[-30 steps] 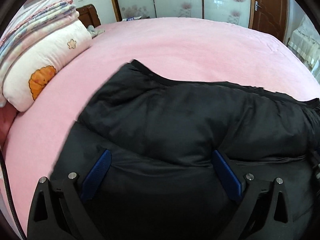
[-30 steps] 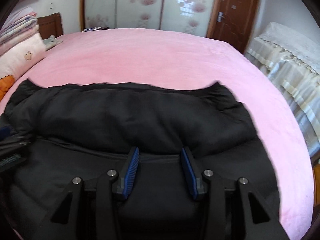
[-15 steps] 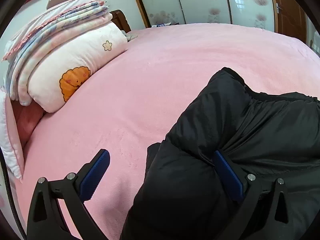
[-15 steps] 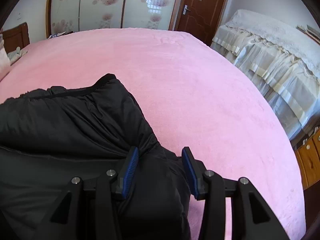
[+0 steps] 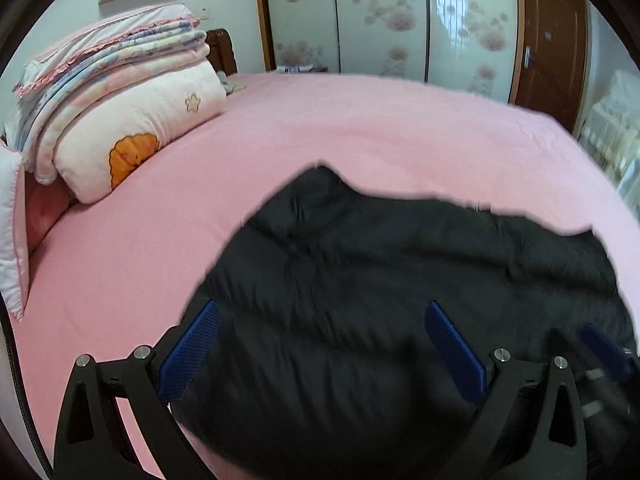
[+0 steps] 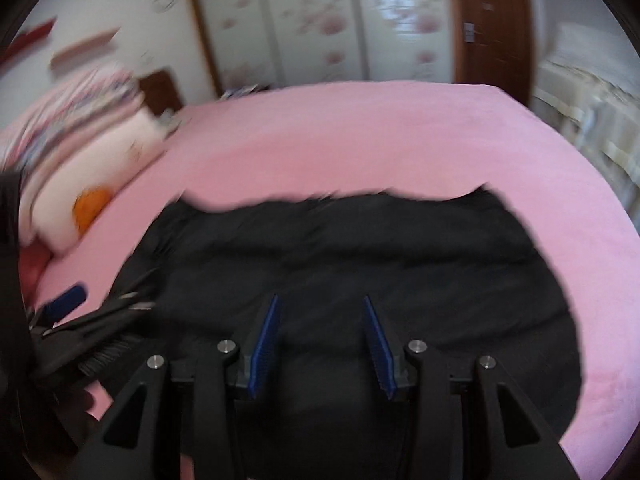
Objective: Fold large clothes
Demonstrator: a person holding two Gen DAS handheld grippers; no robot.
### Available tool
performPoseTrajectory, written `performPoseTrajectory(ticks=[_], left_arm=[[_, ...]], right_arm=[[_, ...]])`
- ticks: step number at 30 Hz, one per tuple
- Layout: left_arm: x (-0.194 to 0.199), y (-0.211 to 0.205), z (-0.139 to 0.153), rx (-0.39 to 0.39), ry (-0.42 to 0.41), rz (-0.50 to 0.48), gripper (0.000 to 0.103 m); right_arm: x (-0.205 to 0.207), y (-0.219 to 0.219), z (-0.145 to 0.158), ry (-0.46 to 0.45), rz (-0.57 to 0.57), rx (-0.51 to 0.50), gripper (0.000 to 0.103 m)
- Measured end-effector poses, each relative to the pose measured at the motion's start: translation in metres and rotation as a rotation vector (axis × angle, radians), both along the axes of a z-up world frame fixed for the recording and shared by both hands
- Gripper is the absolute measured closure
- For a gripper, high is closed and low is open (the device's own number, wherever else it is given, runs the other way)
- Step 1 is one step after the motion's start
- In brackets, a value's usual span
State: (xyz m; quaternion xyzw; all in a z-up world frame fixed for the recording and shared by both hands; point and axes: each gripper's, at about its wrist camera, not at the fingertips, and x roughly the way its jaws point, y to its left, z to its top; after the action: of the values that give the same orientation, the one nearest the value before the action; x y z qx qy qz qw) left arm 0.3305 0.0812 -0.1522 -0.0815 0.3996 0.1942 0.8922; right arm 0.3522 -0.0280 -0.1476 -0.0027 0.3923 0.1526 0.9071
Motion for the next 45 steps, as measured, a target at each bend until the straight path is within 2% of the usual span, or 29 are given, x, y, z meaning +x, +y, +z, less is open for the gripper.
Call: performPoseTrajectory(ticks=[3,8,14,18,21,24,26,28,30,32,34,38,45], left_arm=[[-0.01,0.003,-0.029,0.015,0.086,0.02,0.002],[-0.026,0.039,-0.051,0.112,0.112,0.079,0.0],[-0.033,0.087,-0.062,0.163,0.131,0.164,0.0],[-0.034,0.098,-0.062,0.129,0.154,0.19,0.0],[-0.033,0.103,-0.052,0.075,0.207,0.207,0.0],[-0.029,0.108,-0.035,0.019,0.279,0.235,0.0],[-0.029,0.112,-0.025,-0.051,0.324,0.252,0.0],[-0.027,0.119,-0.018,-0.15,0.374,0.261,0.0],[-0.028,0.126,-0.011,-0.235,0.386,0.277,0.0],[-0.033,0.13,-0.007,-0.297,0.374,0.298,0.0],[-0.042,0.139,-0.004,-0.37,0.344,0.329,0.0],[-0.057,0.152,-0.007,-0.494,0.312,0.357,0.0],[-0.073,0.158,-0.015,-0.547,0.289,0.355,0.0]], right_arm=[[-0.006,0.01,-0.028,0.036,0.02,-0.057,0.064],[-0.002,-0.033,-0.043,-0.02,-0.04,-0.189,0.064],[0.012,-0.124,-0.05,-0.001,-0.27,-0.295,0.064],[0.021,-0.161,-0.048,0.046,-0.376,-0.273,0.064],[0.025,-0.168,-0.04,0.097,-0.418,-0.23,0.064],[0.032,-0.167,-0.027,0.174,-0.45,-0.12,0.064],[0.031,-0.162,-0.015,0.205,-0.466,-0.046,0.062],[0.038,-0.156,-0.007,0.244,-0.466,-0.046,0.062],[0.047,-0.142,-0.005,0.307,-0.454,-0.057,0.062],[0.057,-0.129,-0.001,0.349,-0.423,-0.008,0.062],[0.059,-0.122,0.005,0.351,-0.396,0.015,0.062],[0.073,-0.091,0.024,0.295,-0.314,-0.009,0.062],[0.075,-0.05,0.039,0.237,-0.221,-0.021,0.064]])
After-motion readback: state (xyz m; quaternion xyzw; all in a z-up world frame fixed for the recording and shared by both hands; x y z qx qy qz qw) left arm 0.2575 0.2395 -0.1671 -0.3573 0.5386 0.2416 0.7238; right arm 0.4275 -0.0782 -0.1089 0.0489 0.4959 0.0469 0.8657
